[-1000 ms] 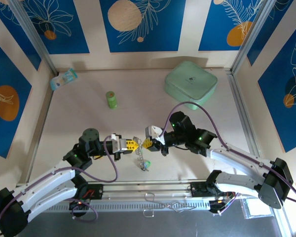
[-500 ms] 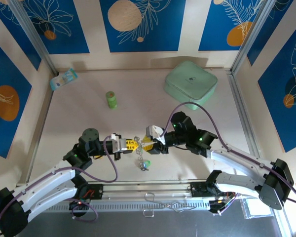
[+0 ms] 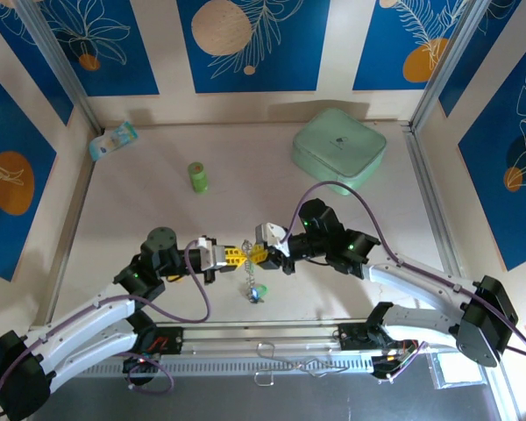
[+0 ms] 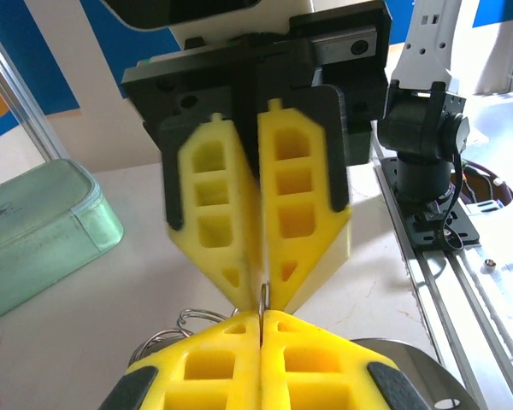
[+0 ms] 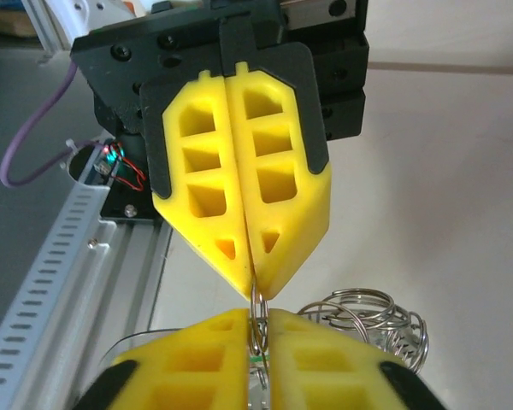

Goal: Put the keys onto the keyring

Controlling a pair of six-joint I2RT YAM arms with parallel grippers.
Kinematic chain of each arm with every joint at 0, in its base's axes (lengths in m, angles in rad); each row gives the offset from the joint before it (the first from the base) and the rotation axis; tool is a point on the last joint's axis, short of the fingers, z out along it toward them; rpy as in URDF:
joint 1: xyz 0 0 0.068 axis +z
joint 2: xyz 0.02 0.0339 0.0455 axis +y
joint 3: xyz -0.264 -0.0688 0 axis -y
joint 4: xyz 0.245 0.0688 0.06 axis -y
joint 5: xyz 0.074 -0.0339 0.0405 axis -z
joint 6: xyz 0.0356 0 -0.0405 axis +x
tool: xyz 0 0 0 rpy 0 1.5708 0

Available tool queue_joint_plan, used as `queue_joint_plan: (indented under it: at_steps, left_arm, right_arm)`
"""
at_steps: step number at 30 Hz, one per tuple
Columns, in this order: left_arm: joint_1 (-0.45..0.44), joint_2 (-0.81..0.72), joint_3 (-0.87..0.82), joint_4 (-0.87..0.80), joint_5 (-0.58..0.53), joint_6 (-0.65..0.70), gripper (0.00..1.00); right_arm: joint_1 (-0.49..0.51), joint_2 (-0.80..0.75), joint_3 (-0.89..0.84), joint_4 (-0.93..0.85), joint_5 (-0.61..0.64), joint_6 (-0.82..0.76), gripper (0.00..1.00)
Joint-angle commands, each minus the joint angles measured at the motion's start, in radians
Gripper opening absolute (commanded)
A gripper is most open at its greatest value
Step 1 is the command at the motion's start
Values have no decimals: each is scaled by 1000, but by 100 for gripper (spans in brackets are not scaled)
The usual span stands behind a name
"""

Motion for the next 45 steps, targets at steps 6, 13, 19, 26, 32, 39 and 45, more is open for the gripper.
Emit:
queue_joint_plan:
  at_steps: [6, 13, 19, 26, 32, 39, 45]
  left_arm:
    - [-6, -18, 46, -98, -28, 62, 29]
    - [-10, 3, 142, -322, -35, 180, 29]
    - [-13, 23, 170, -353, -31, 208, 9]
    - [-16, 14, 170, -374, -50, 231, 0]
    - [-16, -35, 66, -112, -27, 76, 0]
    - [-16, -32, 36, -47, 7, 27, 0]
    - [-15, -30, 34, -47, 23, 31, 0]
  right_arm:
    - [16, -3, 68, -94, 29, -50, 0]
    - [68, 71, 234, -387, 131, -203, 0]
    - [109, 129, 333, -486, 187, -255, 0]
    - [96, 97, 319, -440, 130, -223, 9]
    - [-25, -30, 121, -216, -50, -67, 33]
    - [-21, -29, 45, -129, -31, -12, 34]
    - [-12, -6, 53, -133, -9, -31, 33]
